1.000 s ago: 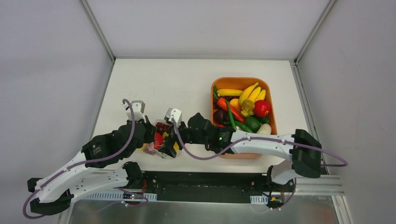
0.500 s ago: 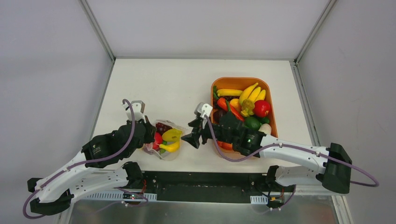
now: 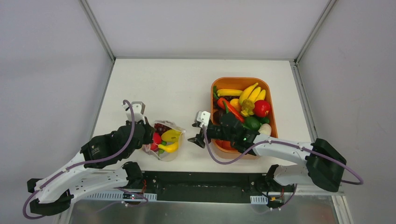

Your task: Place the food in the zip-top bag and seal the zipper

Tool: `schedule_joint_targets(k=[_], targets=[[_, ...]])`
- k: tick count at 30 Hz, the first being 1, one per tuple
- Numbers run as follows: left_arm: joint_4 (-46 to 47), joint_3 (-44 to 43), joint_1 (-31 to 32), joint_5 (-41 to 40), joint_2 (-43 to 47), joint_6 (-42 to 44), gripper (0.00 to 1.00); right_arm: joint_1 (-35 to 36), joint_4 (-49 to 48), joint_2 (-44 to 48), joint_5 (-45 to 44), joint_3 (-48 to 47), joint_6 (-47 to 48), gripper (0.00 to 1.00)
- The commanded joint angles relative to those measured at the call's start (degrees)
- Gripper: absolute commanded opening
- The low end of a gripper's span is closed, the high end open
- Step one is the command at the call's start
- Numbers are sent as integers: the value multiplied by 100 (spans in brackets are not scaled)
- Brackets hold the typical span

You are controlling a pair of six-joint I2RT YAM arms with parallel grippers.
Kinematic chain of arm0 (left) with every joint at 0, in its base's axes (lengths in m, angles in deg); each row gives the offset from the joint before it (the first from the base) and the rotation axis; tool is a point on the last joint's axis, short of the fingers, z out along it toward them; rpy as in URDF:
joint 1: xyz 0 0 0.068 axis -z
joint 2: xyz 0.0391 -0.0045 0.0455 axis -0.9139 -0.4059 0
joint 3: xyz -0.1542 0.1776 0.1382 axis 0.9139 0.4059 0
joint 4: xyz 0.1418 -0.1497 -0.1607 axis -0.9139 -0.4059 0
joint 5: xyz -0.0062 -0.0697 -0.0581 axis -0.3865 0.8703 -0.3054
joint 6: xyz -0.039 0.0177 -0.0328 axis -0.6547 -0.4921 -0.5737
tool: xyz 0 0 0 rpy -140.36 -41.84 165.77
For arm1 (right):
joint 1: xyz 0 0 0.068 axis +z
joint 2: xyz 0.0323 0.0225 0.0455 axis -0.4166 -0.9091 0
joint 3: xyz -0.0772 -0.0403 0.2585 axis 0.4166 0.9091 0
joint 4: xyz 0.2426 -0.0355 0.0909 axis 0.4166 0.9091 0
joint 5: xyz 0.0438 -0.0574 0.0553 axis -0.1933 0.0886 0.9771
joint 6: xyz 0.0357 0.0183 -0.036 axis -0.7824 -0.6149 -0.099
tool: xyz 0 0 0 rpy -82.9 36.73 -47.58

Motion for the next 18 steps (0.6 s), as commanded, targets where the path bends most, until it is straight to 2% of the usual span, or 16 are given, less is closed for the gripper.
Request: schedule_joint_targets(k=[1,6,10,18], targets=[[-184,-104,61,-200,41,200,0,-24,-536,-672,162,-269,662,68],[-277,-91,61,-266,109,185,0,-34,-720,-1226,177,-588,1257,69],[-299,-35,63,-357,195,166,0,-103,-802,-1485,555,-682,1612,66],[-356,4,61,-542,235,149,0,-146,-1411,-1619,1251,-715,1368,63]])
